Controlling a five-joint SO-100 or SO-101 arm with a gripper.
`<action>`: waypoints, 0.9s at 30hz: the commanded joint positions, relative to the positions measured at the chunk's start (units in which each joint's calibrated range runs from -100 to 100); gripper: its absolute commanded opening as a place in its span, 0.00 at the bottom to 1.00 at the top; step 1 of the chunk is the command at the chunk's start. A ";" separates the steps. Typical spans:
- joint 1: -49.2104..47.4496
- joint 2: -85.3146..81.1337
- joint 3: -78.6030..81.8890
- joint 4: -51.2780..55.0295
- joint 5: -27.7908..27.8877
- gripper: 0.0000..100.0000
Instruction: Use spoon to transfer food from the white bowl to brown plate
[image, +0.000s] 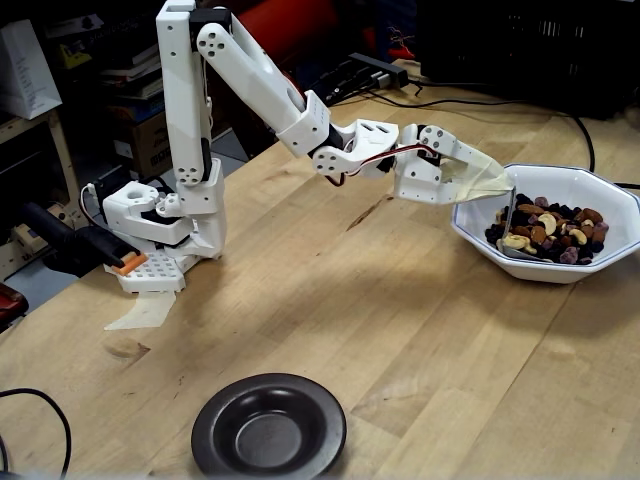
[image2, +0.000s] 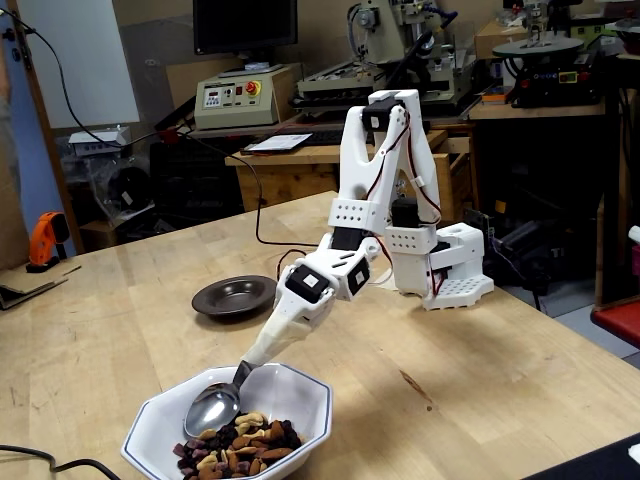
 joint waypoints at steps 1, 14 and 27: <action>-0.51 -0.60 -0.96 -1.18 -0.15 0.04; -0.59 -0.60 -0.96 -1.18 -0.15 0.04; -8.89 -0.51 -0.96 -1.18 -0.15 0.04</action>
